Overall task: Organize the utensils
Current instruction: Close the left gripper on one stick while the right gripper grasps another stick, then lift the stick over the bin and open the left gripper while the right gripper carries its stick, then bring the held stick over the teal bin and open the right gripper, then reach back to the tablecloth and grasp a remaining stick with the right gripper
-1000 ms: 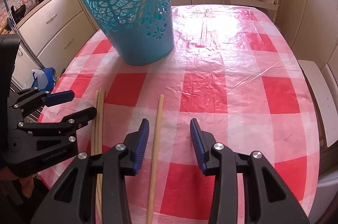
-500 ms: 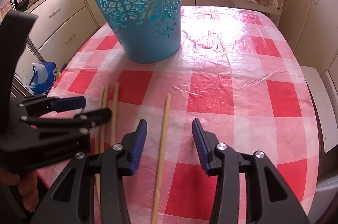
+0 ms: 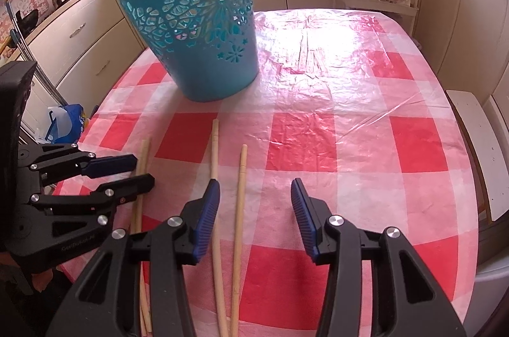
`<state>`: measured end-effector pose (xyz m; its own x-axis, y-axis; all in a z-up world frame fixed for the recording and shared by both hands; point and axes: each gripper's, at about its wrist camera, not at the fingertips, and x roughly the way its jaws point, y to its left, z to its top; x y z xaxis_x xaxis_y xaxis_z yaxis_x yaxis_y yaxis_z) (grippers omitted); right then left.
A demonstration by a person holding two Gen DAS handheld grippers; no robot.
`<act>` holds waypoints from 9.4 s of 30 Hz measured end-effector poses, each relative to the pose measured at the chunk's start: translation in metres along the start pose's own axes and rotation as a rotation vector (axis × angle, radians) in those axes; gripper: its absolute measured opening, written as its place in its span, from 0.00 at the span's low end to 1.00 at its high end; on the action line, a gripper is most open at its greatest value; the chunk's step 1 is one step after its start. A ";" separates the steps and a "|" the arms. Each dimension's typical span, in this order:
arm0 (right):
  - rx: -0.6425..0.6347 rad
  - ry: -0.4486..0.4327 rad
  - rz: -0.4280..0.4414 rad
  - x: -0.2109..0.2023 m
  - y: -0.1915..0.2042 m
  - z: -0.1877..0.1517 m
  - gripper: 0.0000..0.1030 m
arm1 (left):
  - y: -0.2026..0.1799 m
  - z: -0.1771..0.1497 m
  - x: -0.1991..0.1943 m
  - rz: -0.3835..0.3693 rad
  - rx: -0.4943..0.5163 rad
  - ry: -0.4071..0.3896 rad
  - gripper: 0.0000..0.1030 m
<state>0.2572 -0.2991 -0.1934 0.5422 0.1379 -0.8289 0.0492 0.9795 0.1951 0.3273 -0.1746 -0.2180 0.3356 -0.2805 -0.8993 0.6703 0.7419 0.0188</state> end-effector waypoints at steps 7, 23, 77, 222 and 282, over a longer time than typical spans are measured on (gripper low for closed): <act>0.038 0.015 0.015 0.003 -0.005 0.002 0.45 | -0.001 0.006 -0.012 -0.038 0.018 -0.018 0.27; 0.025 0.002 0.005 -0.001 -0.005 0.001 0.40 | 0.006 0.008 0.002 0.017 -0.198 0.025 0.34; 0.001 0.017 0.100 0.004 0.002 0.006 0.05 | 0.000 0.013 0.000 0.077 -0.175 -0.052 0.05; 0.247 -0.235 0.283 -0.045 -0.037 0.021 0.05 | 0.058 0.077 -0.141 0.328 -0.487 -0.588 0.88; 0.054 -0.607 0.186 -0.098 0.030 0.151 0.43 | 0.140 0.047 -0.149 0.252 -0.762 -0.570 0.90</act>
<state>0.3324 -0.3053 -0.0273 0.9239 0.1819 -0.3365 -0.0581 0.9362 0.3466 0.4021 -0.0577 -0.0606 0.8131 -0.1632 -0.5587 -0.0039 0.9583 -0.2857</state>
